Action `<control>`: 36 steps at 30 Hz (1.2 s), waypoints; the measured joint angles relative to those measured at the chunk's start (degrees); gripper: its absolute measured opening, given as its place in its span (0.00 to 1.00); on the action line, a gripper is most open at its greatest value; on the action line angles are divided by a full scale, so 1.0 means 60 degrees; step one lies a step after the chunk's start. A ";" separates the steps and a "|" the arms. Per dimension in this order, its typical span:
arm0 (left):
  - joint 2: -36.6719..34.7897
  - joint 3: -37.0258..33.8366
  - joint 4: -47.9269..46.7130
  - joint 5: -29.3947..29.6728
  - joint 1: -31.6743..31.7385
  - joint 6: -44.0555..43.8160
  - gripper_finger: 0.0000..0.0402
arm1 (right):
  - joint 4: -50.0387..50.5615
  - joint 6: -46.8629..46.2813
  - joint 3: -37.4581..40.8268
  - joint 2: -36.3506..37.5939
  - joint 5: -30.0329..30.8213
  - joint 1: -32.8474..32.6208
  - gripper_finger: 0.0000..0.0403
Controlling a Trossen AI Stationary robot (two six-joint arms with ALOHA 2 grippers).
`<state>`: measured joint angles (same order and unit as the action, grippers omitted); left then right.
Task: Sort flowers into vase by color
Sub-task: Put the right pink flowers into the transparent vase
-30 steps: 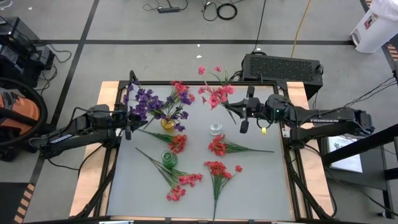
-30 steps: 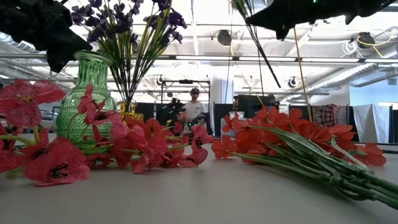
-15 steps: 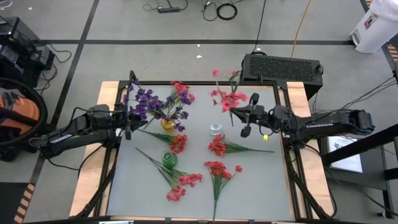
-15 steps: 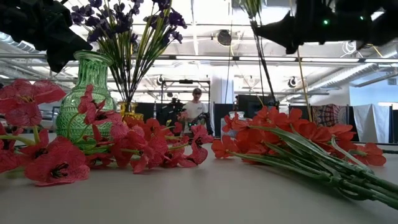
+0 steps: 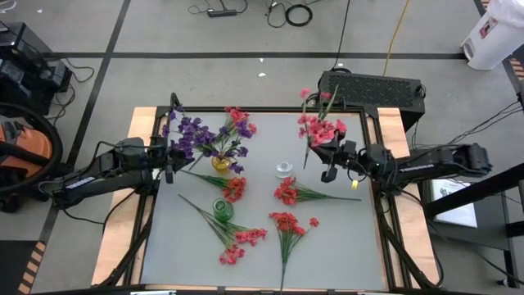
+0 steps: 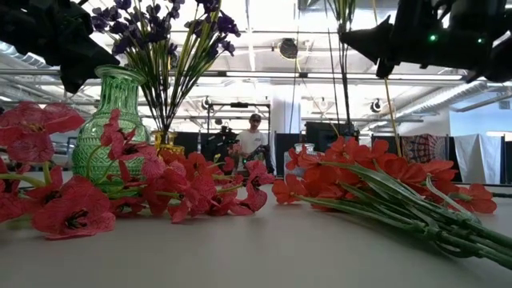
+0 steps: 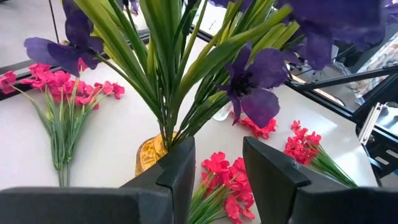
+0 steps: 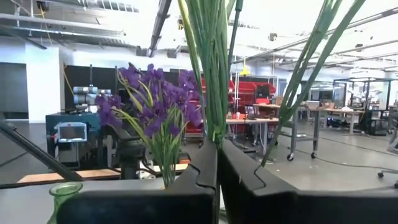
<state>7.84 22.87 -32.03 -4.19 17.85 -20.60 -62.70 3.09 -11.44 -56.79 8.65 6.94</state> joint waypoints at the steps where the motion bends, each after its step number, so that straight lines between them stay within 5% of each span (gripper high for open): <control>1: 0.0000 0.0000 0.0000 0.0006 0.0001 0.0000 0.35 | -0.0030 -0.0008 0.0000 -0.0074 0.0003 0.0003 0.00; 14: 0.0000 0.0000 0.0000 0.0025 0.0001 0.0000 0.35 | -0.2078 -0.0123 -0.0131 -0.1820 0.0007 0.0003 0.00; 36: 0.0000 0.0000 -0.0022 0.0025 -0.0001 0.0000 0.35 | -0.2086 0.0249 -0.1920 -0.4155 0.0061 0.0101 0.00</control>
<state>7.84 22.87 -32.16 -4.03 17.85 -20.60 -75.21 4.58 -22.96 -81.72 9.02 7.55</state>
